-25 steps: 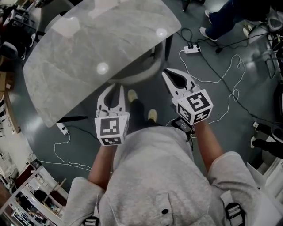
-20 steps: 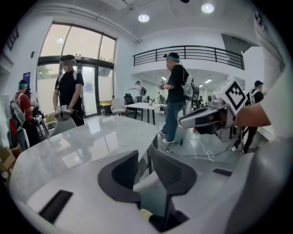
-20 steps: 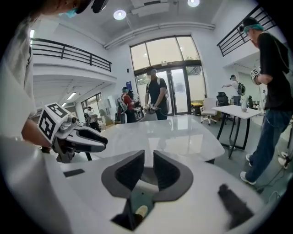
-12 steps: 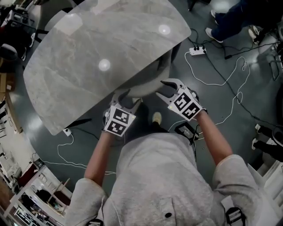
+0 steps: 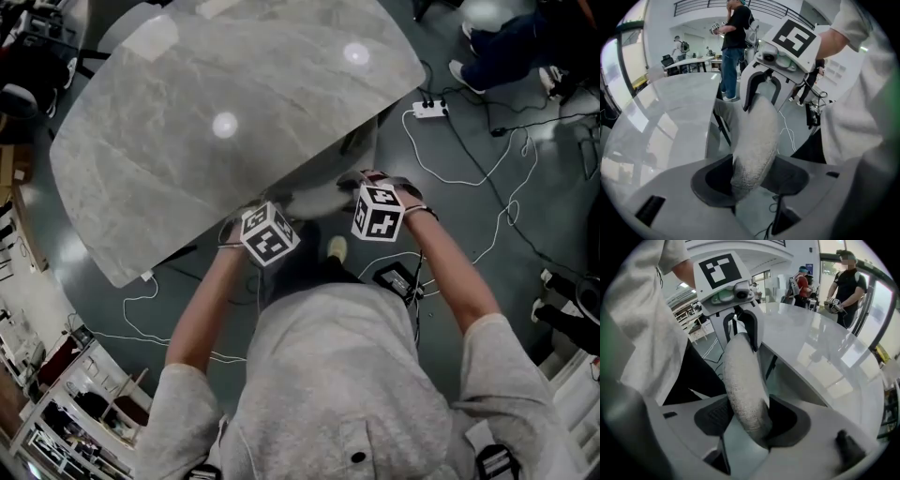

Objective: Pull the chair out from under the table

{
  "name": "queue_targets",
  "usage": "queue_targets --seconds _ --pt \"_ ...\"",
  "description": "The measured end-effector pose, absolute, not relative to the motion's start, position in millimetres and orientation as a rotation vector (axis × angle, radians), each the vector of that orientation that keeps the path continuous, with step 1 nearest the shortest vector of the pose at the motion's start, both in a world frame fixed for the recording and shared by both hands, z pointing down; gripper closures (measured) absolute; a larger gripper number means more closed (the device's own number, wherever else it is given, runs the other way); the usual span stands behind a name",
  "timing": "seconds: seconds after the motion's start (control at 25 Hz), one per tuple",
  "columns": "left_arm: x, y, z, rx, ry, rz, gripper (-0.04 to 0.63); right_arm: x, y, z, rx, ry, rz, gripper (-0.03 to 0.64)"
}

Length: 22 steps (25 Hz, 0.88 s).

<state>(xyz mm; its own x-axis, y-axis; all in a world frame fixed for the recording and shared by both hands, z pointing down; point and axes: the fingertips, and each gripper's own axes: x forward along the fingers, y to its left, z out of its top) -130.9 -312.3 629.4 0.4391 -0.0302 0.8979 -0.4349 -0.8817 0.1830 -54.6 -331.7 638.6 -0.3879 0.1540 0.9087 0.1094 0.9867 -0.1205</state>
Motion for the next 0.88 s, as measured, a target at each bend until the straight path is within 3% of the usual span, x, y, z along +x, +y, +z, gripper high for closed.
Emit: queue_targets --seconds 0.28,0.36,0.88 --pt "-126.0 -303.7 653.5 2.295 -0.055 1.65 0.365 -52.1 -327.8 661.6 -0.358 -1.781 -0.057 0.403" --pt "-123.8 -301.3 662.3 2.318 -0.007 1.695 0.407 -51.8 -325.4 666.6 -0.389 -1.746 -0.068 0.405" --pt "-120.4 -299.4 665.1 2.324 0.078 1.635 0.428 -43.6 -323.6 669.2 -0.466 -1.663 -0.059 0.446"
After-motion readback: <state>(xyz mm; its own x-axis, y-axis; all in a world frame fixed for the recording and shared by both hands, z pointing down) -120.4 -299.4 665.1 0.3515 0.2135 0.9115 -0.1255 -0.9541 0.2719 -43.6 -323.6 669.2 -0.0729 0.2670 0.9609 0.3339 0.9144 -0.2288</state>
